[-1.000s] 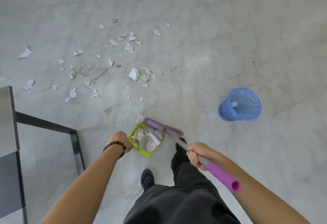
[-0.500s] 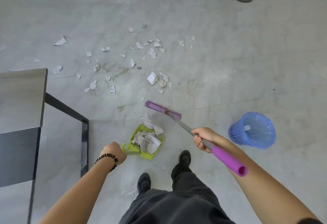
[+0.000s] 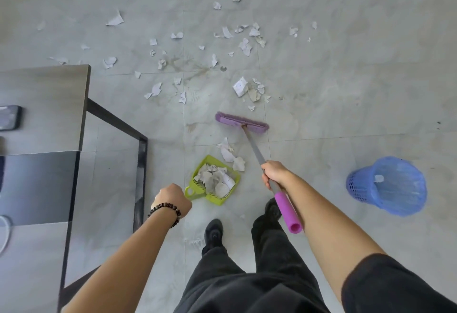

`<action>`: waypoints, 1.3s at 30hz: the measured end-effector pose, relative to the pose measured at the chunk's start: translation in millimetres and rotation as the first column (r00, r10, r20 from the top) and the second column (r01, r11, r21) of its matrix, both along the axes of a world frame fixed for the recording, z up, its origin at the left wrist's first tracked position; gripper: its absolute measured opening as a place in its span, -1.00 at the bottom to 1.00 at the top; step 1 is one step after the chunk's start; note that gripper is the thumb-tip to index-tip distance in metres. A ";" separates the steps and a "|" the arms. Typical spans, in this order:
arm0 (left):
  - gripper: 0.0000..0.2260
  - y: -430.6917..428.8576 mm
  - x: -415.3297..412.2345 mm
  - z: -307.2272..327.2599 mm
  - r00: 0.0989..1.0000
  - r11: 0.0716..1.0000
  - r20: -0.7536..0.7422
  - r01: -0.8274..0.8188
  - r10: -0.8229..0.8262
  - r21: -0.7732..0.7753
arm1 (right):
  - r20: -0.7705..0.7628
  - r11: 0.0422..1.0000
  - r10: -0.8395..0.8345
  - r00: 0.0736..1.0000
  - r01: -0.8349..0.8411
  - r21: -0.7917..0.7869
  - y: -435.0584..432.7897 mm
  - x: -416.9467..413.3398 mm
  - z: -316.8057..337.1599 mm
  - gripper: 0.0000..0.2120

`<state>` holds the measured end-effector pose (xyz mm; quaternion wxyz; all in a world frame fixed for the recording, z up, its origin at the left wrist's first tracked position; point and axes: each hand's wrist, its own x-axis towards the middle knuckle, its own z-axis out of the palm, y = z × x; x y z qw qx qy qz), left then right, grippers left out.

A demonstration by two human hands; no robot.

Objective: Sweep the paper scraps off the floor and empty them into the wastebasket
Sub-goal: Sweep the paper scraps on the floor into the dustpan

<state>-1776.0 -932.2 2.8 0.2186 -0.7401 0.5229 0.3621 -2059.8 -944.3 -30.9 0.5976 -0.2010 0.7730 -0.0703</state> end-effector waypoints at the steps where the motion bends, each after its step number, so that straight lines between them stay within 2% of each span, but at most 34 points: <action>1: -0.91 -2.2 -1.5 1.1 1.000 1.000 0.000 0.006 -0.006 0.001 | -0.005 0.999 0.041 0.999 -0.040 0.025 8.4 3.7 -0.9 -0.75; 5: -0.89 -6.4 -4.0 4.7 1.000 1.000 -0.023 0.010 -0.010 0.001 | 0.065 0.989 0.111 0.992 -0.117 0.088 56.4 24.2 13.9 -0.77; 9: -0.90 -5.9 -3.2 7.3 0.999 1.000 -0.048 0.016 -0.017 -0.010 | 0.172 0.984 0.024 0.985 -0.053 0.167 103.0 37.7 37.7 -0.68; 11: -0.90 -4.8 -2.9 9.9 0.998 0.999 -0.058 0.028 -0.029 -0.022 | 0.251 0.962 -0.064 0.966 -0.007 0.272 114.4 43.9 47.4 -0.64; 13: -0.88 -2.0 -1.8 13.0 0.996 0.999 -0.076 0.037 -0.038 -0.019 | 0.312 0.902 -0.260 0.914 0.114 0.416 118.4 47.7 56.6 -0.63; 15: -0.88 2.4 2.9 15.8 0.995 0.999 -0.093 0.043 -0.043 -0.011 | 0.345 0.867 -0.378 0.859 0.198 0.457 119.1 49.7 66.8 -0.63; 20: -0.93 16.9 21.9 24.2 0.991 0.998 -0.118 0.056 -0.060 -0.037 | 0.370 0.822 -0.552 0.747 0.416 0.389 119.6 41.9 85.6 -0.69; 23: -0.87 20.9 20.6 29.4 0.981 0.986 -0.117 0.149 -0.156 -0.071 | 0.422 0.747 -0.664 0.617 0.563 0.353 122.3 33.4 101.1 -0.75; 26: -0.84 17.6 9.4 34.8 0.957 0.963 -0.132 0.244 -0.258 -0.117 | 0.468 0.657 -0.738 0.486 0.675 0.335 133.0 22.6 118.4 -0.69; 29: -0.81 9.2 -4.0 39.3 0.927 0.928 -0.125 0.331 -0.354 -0.171 | 0.494 0.581 -0.772 0.399 0.759 0.295 150.9 13.8 136.3 -0.64; 35: -0.90 -3.8 -57.7 59.6 0.839 0.847 -0.196 0.446 -0.508 -0.290 | 0.576 0.421 -0.780 0.245 0.887 0.192 201.7 -10.7 167.2 -0.73; 39: -0.89 4.1 -110.8 80.2 0.771 0.804 -0.268 0.480 -0.578 -0.351 | 0.595 0.311 -0.779 0.200 0.946 0.089 243.4 -34.3 193.6 -0.81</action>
